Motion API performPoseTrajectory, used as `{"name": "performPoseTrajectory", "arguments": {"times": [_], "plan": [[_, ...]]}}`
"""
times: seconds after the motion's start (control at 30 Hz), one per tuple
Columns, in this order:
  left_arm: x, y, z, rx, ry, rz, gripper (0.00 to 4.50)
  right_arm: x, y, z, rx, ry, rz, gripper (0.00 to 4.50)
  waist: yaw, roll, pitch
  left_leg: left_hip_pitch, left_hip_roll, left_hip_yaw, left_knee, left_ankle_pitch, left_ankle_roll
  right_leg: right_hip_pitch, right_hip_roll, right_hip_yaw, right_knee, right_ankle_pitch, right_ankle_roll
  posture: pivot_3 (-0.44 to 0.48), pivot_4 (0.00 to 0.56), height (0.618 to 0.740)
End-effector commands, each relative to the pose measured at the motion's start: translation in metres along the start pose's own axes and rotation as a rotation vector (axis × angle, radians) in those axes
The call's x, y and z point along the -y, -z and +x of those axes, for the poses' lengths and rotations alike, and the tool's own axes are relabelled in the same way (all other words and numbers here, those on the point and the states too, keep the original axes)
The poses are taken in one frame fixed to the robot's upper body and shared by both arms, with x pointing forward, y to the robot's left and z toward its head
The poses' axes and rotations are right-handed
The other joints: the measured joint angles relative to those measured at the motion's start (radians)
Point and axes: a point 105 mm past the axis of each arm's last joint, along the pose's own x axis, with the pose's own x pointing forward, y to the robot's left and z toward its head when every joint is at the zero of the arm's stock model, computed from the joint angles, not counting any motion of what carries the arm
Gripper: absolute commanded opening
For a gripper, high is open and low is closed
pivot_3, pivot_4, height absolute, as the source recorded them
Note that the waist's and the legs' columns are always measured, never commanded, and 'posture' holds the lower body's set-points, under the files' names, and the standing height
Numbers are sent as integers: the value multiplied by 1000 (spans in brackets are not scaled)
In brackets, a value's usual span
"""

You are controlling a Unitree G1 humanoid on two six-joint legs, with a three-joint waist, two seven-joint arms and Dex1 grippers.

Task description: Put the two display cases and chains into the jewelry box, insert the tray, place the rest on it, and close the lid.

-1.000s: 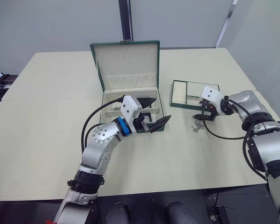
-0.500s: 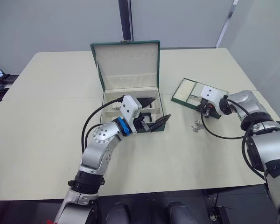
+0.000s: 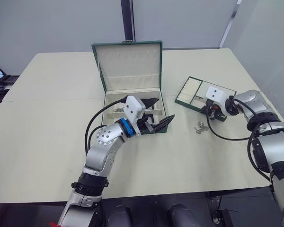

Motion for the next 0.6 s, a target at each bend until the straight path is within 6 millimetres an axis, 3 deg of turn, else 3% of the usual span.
{"name": "performPoseTrajectory", "arguments": {"times": [0.03, 0.33, 0.6], "plan": [[-2, -12, 3, 43, 10, 37, 4500, 18, -20, -23, 68, 41, -6, 10, 0, 0, 0, 0, 0, 0, 0, 0, 0, 0, 0, 0, 0, 0, 0, 0, 150, 740], [-7, -17, 3, 59, 18, 58, 4500, 25, -28, -50, 81, -14, -17, 10, 1, 2, 1, 0, 0, 0, 0, 0, 0, 0, 0, 0, 0, 0, 0, 0, 150, 740], [-14, -26, -29, 56, -37, 82, 4500, 19, -37, -86, 98, -162, -51, 10, 0, 3, 2, 0, 0, 0, 0, 0, 0, 0, 0, 0, 0, 0, 0, 0, 150, 740]]}}
